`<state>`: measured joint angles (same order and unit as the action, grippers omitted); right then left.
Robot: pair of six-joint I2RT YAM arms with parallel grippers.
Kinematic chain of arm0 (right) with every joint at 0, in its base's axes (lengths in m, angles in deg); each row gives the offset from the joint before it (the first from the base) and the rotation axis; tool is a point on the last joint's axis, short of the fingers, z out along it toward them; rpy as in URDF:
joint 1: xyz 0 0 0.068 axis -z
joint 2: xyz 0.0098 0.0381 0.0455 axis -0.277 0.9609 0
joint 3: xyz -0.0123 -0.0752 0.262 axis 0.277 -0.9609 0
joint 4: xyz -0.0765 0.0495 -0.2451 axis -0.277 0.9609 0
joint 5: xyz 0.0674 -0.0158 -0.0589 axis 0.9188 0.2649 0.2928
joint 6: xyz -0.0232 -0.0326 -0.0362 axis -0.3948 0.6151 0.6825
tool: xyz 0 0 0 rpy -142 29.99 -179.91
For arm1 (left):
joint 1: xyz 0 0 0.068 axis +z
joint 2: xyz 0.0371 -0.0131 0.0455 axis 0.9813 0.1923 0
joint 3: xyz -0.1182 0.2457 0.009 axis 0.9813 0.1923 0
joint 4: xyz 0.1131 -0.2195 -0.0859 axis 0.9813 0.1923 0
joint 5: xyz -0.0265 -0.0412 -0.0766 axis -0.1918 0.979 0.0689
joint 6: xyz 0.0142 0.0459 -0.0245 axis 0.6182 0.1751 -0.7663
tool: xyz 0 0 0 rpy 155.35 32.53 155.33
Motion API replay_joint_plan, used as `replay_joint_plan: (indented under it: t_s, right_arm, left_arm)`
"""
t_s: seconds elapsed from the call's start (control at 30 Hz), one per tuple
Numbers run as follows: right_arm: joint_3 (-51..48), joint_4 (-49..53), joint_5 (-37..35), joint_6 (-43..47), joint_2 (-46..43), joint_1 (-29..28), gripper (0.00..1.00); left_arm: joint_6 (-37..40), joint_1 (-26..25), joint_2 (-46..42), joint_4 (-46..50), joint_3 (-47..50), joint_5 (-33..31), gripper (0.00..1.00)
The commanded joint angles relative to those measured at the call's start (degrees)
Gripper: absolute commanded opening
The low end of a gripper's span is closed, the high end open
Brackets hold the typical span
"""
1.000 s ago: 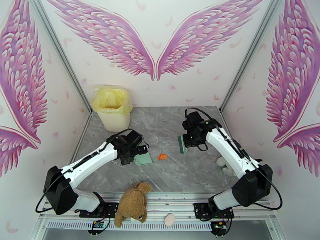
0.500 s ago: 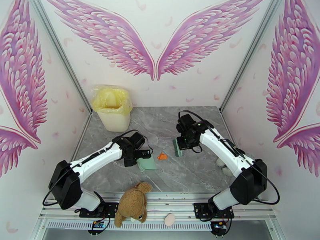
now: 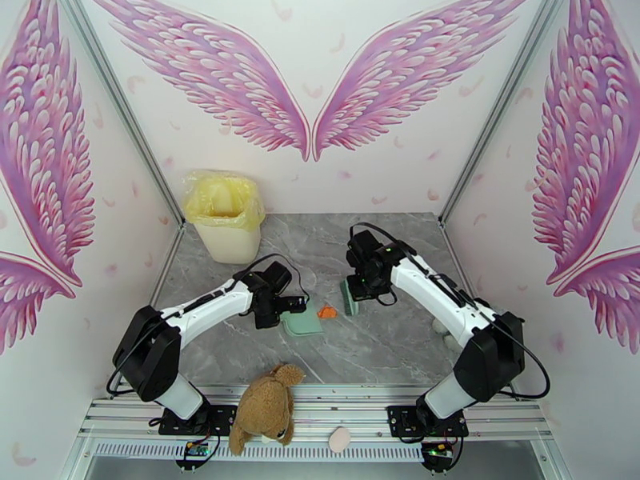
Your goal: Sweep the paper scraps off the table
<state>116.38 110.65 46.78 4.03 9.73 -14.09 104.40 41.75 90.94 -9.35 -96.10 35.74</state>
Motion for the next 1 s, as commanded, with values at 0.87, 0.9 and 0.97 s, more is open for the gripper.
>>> replay_joint_plan:
  t_s: [0.87, 0.9, 0.97]
  right_arm:
    - [5.5, 3.8, 3.7, 2.2, -11.2, 5.9, 0.0]
    - [5.1, 4.1, 3.6, 2.7, -11.5, 6.8, 0.0]
    - [4.3, 4.3, 3.5, 3.5, -11.9, 8.0, 0.0]
  left_arm:
    - [-4.0, 4.4, -2.1, -13.0, 1.3, 5.1, 0.0]
    - [-4.2, 4.6, -2.6, -11.8, 0.0, 5.1, 0.0]
    - [-4.3, 5.0, -4.0, -9.7, -2.2, 4.8, 0.0]
